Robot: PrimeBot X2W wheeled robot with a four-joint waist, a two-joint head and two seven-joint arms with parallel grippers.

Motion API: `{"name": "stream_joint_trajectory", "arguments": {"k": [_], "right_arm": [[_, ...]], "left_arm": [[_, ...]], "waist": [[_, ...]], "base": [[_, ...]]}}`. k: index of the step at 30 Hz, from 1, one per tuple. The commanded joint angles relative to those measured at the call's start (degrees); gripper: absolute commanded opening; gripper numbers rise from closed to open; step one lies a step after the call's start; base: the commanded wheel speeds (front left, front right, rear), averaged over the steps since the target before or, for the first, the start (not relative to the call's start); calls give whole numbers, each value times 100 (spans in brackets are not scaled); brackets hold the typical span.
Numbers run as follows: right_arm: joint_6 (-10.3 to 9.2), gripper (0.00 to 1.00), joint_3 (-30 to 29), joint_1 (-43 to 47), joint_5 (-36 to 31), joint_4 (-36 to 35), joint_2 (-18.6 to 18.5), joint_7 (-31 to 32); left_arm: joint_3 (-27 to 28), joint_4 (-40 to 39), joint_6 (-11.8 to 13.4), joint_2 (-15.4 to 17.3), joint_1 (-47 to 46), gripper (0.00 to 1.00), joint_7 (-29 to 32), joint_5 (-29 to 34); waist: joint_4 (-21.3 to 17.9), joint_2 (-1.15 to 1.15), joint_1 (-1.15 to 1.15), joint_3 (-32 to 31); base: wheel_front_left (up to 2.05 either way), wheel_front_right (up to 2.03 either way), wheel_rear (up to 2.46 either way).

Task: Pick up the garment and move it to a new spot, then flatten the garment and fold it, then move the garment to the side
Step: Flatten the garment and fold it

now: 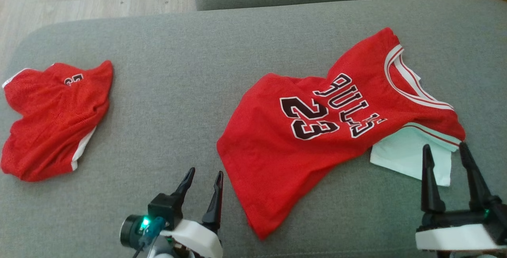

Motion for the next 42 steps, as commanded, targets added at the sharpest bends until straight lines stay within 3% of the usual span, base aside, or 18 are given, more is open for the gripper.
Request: {"name": "stream_joint_trajectory", "arguments": {"k": [1, 19, 25, 31, 32, 33, 34, 42], "right_arm": [[39, 100, 107, -186, 45, -219, -66, -72], [39, 100, 444, -49, 75, -229, -29, -76], [39, 100, 563, -104, 71, -223, -28, -76], [39, 100, 585, -165, 90, -201, -28, -76], [39, 100, 593, -174, 95, -195, -28, -76], [39, 100, 602, -181, 97, -188, -27, -76], [39, 100, 609, -188, 101, -179, -27, -76], [39, 100, 585, -204, 177, -151, -27, -76]], "left_arm": [[174, -143, 8, -17, -204, 100, -70, 59], [-46, 352, 118, -17, -350, 100, -70, -140], [-578, 922, 27, -17, -774, 100, 214, -1060], [-1005, 1200, 111, -17, -1097, 100, 712, -1736], [-1074, 1225, 94, -17, -1156, 68, 709, -1780], [-1097, 1224, 80, -17, -1202, 6, 662, -1884], [-1121, 1254, 102, -17, -1256, 0, 630, -1938], [-948, 1314, 256, 15, -1735, 0, 358, -2088]], "waist": [[-4, 0, 0, 0], [-147, 0, 0, 46], [-251, 0, 0, 161], [-368, 0, 0, 225], [-385, 0, 0, 232], [-401, 0, 0, 237], [-414, 0, 0, 239], [-453, 0, 0, 250]], "base": [[0, 0, 0], [0, 0, 0], [0, 0, 0], [0, 0, 0], [0, 0, 0], [0, 0, 0], [0, 0, 0], [0, 0, 0]]}}
